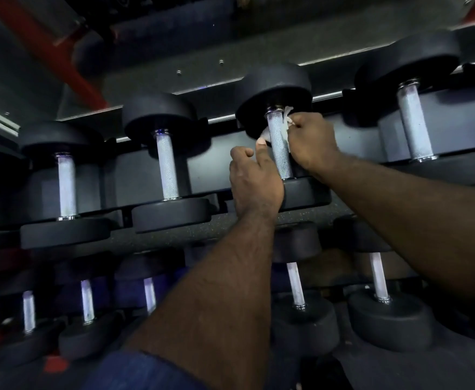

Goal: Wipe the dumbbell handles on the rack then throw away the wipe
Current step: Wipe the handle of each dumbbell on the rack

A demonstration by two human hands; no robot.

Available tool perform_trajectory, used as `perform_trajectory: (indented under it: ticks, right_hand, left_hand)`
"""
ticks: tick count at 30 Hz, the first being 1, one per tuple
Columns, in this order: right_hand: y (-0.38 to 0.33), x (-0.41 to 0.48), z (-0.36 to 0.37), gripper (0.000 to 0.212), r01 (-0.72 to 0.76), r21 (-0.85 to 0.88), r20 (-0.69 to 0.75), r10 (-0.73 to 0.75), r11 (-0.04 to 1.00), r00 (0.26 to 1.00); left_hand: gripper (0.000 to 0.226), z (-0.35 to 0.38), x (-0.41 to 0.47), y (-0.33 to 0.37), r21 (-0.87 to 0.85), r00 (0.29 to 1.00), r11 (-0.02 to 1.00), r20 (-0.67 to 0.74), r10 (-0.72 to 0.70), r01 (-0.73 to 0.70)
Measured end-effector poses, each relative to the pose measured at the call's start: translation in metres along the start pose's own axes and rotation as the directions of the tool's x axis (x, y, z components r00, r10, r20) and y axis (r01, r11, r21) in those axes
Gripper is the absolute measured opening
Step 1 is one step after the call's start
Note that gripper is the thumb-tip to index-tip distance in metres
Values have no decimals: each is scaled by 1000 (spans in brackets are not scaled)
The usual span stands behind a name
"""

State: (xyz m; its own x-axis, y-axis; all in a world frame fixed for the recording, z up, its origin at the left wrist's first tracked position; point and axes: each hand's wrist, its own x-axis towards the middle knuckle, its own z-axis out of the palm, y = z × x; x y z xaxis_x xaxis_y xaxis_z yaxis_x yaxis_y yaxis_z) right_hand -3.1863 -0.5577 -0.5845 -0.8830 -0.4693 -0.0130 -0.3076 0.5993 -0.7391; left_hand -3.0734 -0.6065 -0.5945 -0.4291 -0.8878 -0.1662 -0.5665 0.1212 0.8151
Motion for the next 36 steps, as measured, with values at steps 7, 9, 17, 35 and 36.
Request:
perform_trajectory:
  ticks: [7, 9, 17, 35, 36]
  right_hand:
    - [-1, 0, 0, 21, -132, -110, 155, 148, 985, 977]
    - [-4, -9, -10, 24, -79, -268, 274, 154, 960, 949]
    - [-8, -26, -31, 19, -299, -135, 566, 322, 945, 759]
    - [-68, -42, -26, 25, -33, 122, 315, -8, 992, 949]
    - [-76, -42, -14, 24, -80, 175, 343, 15, 981, 939]
  left_hand:
    - [38, 5, 4, -5, -24, 1000, 1000, -18, 9, -9]
    - [37, 3, 2, -5, -26, 1000, 1000, -31, 0, -1]
    - [34, 3, 1, -4, -23, 998, 1000, -56, 2, -3]
    - [38, -63, 0, -10, 93, 853, 971, -465, 237, -219]
    - [37, -82, 5, -21, 225, 816, 953, -499, 293, -205]
